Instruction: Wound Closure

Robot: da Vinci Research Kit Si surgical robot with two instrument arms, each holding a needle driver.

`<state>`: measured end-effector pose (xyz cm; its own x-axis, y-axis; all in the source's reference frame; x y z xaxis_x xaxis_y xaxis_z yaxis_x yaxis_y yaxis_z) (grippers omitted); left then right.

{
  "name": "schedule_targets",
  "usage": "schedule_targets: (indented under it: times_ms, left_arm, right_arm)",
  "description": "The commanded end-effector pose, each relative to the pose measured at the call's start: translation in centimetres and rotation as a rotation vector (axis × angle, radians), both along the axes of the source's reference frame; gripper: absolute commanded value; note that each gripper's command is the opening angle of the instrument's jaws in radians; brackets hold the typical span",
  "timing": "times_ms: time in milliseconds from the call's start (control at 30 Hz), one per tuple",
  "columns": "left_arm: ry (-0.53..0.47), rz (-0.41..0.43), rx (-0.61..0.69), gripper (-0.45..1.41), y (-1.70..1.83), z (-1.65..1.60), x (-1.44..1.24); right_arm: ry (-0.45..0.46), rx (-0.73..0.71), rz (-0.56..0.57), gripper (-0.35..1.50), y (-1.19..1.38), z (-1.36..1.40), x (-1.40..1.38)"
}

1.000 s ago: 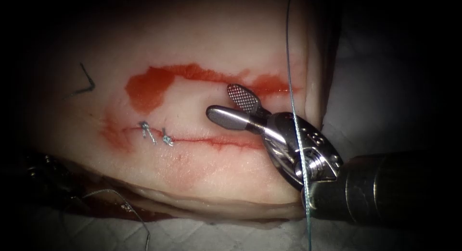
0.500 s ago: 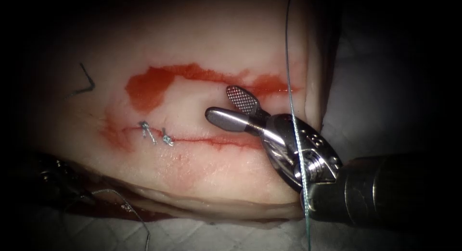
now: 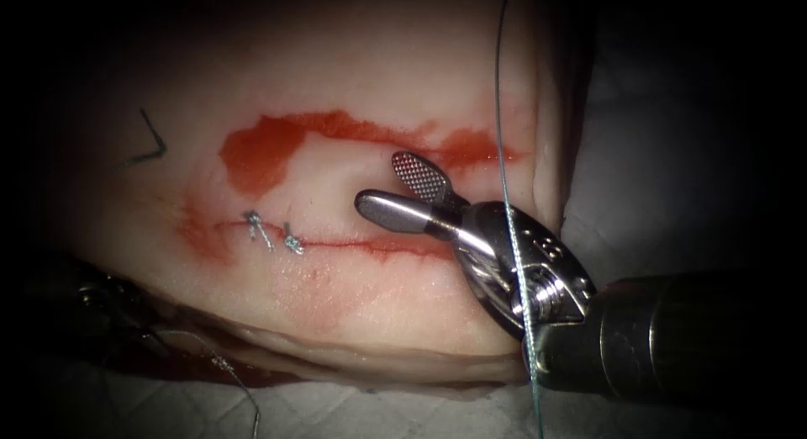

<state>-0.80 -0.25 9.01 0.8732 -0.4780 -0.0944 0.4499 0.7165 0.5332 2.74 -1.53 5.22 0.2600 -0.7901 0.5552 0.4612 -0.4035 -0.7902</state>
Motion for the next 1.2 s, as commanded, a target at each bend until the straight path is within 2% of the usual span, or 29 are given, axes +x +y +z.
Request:
schedule_targets:
  times_ms: [33, 67, 100, 167, 300, 533, 700, 733, 800, 1200]
  left_arm:
    - [-0.003, -0.002, -0.002, 0.81, -0.03, 0.04, -0.06]
    - [-0.004, -0.007, -0.004, 0.84, -0.04, -0.01, -0.08]
    - [-0.002, -0.014, 0.001, 0.39, -0.05, -0.12, -0.15]
    - [-0.001, -0.018, 0.001, 0.32, -0.05, -0.15, -0.2]
    - [-0.001, -0.019, -0.006, 0.36, -0.06, -0.07, -0.2]
    - [0.005, -0.012, -0.01, 0.02, -0.13, 0.06, -0.14]
    - [0.019, 0.0, 0.012, -0.01, -0.2, 0.12, -0.12]
    - [0.021, 0.003, 0.015, -0.2, -0.22, 0.13, -0.1]
    - [0.024, 0.008, 0.022, -0.45, -0.24, 0.13, -0.08]
    - [0.042, 0.018, 0.014, -0.45, -0.24, -0.06, -0.05]
  right_arm:
    - [0.004, 0.0, -0.001, 1.4, -0.01, 0.04, 0.09]
    - [0.004, 0.0, -0.001, 1.4, -0.01, 0.04, 0.09]
    - [0.004, -0.001, -0.001, 1.4, -0.01, 0.04, 0.09]
    - [0.004, -0.001, -0.001, 1.4, -0.01, 0.05, 0.09]
    - [0.004, -0.001, -0.001, 1.4, -0.02, 0.04, 0.1]
    - [0.004, -0.001, -0.001, 1.4, -0.03, 0.03, 0.11]
    - [0.004, -0.001, -0.002, 1.4, -0.03, 0.03, 0.11]
    - [0.004, -0.001, -0.002, 1.4, -0.03, 0.03, 0.11]
    - [0.004, -0.001, -0.002, 1.4, -0.03, 0.03, 0.11]
    - [0.007, 0.004, 0.0, 1.4, -0.03, 0.03, 0.11]
